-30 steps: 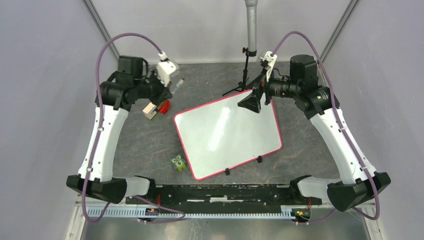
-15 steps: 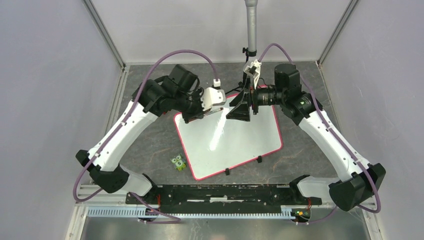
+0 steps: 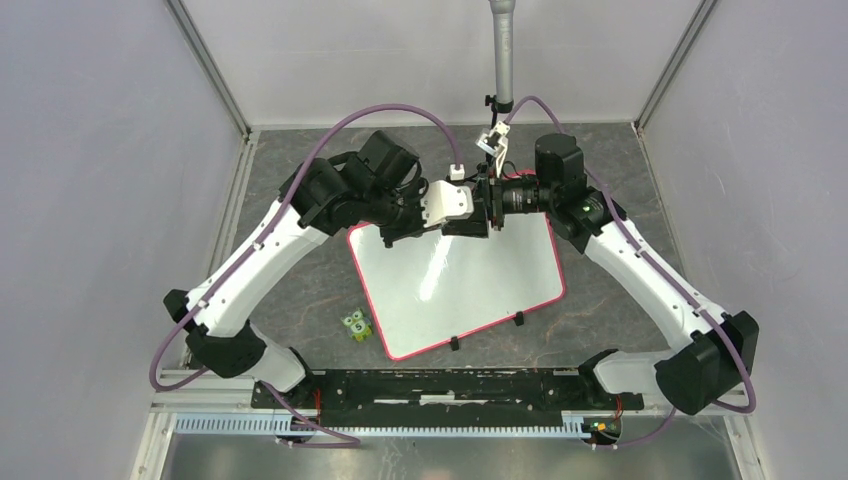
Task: Write a sentence on the whiteboard
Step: Pass from the left arm to the right
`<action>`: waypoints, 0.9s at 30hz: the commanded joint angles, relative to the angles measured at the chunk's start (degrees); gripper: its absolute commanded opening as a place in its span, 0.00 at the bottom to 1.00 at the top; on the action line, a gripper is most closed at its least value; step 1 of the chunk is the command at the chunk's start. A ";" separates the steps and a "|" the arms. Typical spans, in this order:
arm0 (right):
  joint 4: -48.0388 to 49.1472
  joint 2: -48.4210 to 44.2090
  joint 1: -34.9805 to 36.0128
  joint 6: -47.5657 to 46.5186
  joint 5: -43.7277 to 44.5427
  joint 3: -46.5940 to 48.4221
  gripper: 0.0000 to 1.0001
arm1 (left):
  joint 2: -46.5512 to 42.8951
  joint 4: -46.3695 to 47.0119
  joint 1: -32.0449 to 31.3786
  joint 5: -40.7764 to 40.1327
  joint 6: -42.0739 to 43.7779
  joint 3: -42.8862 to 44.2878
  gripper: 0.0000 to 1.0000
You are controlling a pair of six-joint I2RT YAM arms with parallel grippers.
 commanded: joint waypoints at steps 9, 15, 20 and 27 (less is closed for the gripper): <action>7.20 1.47 3.09 4.68 0.11 -0.57 0.44 | 2.31 0.56 -1.30 -0.98 -0.31 4.33 0.02; 7.25 2.01 3.55 4.77 0.20 -0.25 0.36 | 2.59 0.48 -1.98 -1.61 0.54 3.93 0.02; 7.29 2.35 3.75 4.75 0.12 -0.08 0.30 | 2.64 0.40 -2.96 -2.22 1.03 3.75 0.02; 6.73 2.65 3.77 4.16 0.55 -0.16 0.02 | 2.52 0.56 -3.33 -2.54 0.50 3.44 0.02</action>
